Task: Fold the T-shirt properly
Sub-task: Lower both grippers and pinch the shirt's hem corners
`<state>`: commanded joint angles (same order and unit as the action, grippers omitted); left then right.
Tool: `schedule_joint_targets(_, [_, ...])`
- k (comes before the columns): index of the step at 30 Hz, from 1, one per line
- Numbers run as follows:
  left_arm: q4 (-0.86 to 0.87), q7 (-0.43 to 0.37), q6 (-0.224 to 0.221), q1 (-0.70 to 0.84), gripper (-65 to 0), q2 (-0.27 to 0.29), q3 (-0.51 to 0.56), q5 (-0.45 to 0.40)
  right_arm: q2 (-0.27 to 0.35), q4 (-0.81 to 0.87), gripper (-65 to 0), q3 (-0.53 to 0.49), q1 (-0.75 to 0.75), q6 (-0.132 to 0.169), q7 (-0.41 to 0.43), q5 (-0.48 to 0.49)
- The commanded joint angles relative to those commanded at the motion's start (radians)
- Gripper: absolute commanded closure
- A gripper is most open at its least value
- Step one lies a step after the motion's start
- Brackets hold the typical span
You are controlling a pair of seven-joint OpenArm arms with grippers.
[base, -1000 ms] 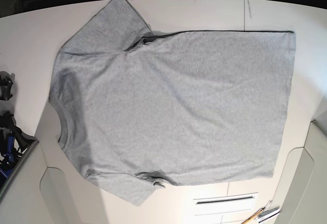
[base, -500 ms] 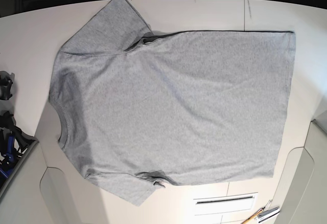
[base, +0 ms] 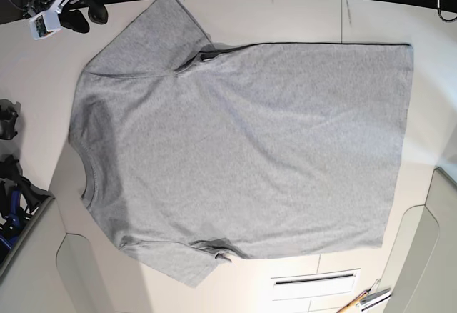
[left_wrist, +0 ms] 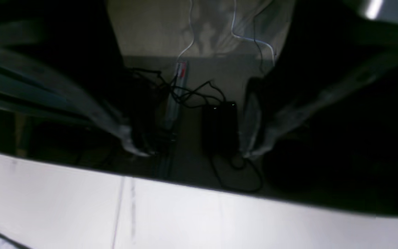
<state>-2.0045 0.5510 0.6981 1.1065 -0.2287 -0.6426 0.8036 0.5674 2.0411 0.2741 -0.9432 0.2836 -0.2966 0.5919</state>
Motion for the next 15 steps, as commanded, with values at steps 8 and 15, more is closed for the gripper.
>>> schedule_joint_targets(8, [0.001,0.011,-0.007,-0.088,-42.5,-0.069,0.000,0.000,-0.100,-0.088,-39.7,-0.002,0.101,-0.063,-0.046,0.020])
schedule_joint_targets(15, [0.055,0.010,-0.040,-0.206,-42.5,-0.118,0.000,-0.013,-0.137,-0.169,-39.7,-0.037,0.144,-0.040,-0.052,0.017])
